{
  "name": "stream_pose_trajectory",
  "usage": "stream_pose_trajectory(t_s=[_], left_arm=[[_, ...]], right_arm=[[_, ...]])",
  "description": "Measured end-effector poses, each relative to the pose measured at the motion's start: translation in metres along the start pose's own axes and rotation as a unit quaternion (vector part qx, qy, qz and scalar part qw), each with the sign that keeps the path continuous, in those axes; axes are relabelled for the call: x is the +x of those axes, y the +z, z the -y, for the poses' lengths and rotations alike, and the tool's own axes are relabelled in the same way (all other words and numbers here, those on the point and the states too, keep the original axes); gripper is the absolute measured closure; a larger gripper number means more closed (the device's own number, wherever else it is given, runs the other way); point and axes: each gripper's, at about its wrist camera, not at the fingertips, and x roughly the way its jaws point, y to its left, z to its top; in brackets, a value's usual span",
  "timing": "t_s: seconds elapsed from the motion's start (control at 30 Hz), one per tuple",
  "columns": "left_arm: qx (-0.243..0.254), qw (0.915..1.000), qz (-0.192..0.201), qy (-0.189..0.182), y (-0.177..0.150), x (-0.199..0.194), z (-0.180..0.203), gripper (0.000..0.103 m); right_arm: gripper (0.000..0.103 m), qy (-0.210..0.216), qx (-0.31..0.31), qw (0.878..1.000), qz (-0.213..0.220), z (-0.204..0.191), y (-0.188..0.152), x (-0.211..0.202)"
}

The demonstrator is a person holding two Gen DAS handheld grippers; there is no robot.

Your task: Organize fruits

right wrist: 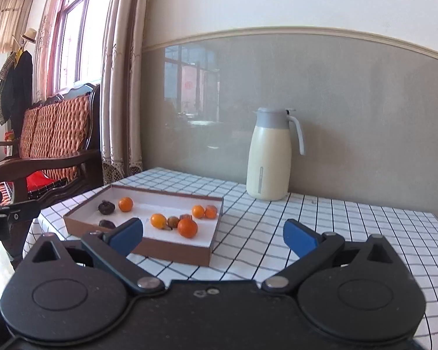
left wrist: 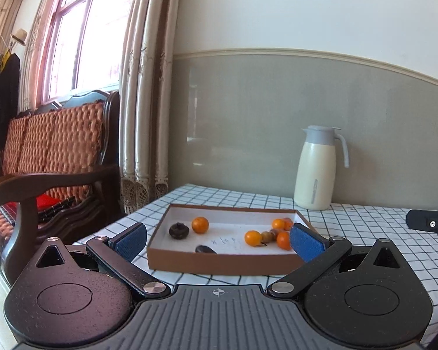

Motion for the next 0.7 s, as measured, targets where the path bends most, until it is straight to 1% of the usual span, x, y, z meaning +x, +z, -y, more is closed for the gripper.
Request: stream_pose_trajectory(t_s=[0.07,0.17,0.23,0.4,0.7], left_arm=[[0.008,1.0,0.003,-0.003,-0.005,-0.004,0.005,0.0],[0.009,0.9999,0.011,-0.006,-0.016,-0.004,0.008,0.0],[0.01,0.9999,0.001,-0.002,-0.02,-0.001,0.01,0.0],[0.001,1.0,0.0,-0.004,-0.021,0.0,0.007,0.0],[0.011,0.9999,0.007,-0.004,-0.022,-0.002,0.011,0.0]], right_arm=[[0.006,-0.007,-0.011,1.0,-0.001,-0.002,-0.009,0.001],[0.006,-0.011,-0.017,1.0,-0.019,-0.003,-0.022,0.006],[0.006,-0.014,-0.004,1.0,-0.012,-0.001,-0.022,0.003],[0.006,-0.012,0.02,1.0,-0.001,0.003,-0.027,0.0],[0.006,-0.014,0.011,1.0,-0.003,-0.003,-0.028,0.003]])
